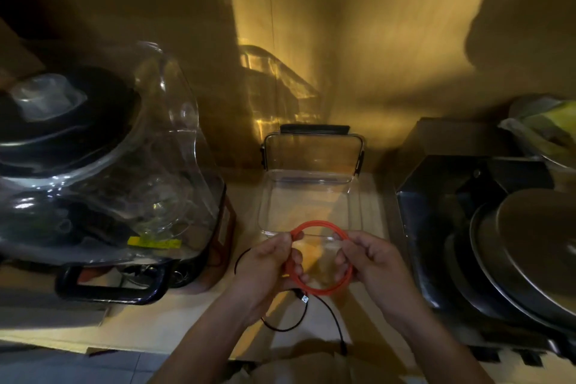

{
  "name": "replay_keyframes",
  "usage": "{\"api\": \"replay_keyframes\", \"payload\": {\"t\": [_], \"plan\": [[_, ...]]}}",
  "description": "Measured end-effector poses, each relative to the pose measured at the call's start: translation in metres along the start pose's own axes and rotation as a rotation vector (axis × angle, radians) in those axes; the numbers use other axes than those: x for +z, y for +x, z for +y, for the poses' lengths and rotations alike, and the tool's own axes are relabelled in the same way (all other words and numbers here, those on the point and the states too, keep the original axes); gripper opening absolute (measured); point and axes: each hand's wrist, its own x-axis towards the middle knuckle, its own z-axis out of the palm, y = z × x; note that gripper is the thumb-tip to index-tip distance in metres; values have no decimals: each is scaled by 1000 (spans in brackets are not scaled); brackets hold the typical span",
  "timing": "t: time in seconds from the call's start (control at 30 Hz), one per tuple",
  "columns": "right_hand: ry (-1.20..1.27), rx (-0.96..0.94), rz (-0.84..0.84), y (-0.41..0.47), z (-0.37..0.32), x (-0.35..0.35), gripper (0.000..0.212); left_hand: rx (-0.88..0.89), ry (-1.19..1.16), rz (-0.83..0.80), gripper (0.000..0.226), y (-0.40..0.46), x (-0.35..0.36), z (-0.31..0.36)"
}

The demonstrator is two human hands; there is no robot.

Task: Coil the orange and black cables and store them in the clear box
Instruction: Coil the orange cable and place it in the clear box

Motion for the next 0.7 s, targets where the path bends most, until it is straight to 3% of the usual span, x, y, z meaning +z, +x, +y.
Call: {"api": "replay_keyframes", "payload": {"t": [0.17,0.27,0.53,0.7], "plan": [[12,-13,67,22,8,6,23,92,226,170,27,21,5,-4],[51,1,134,37,10,9,21,49,327,125,27,34,0,-3],[33,38,231,87,18,7,16,-56,250,-40,29,69,-19,3],[-8,85,273,120,26,12,18,21,260,172,23,102,-10,5]]}}
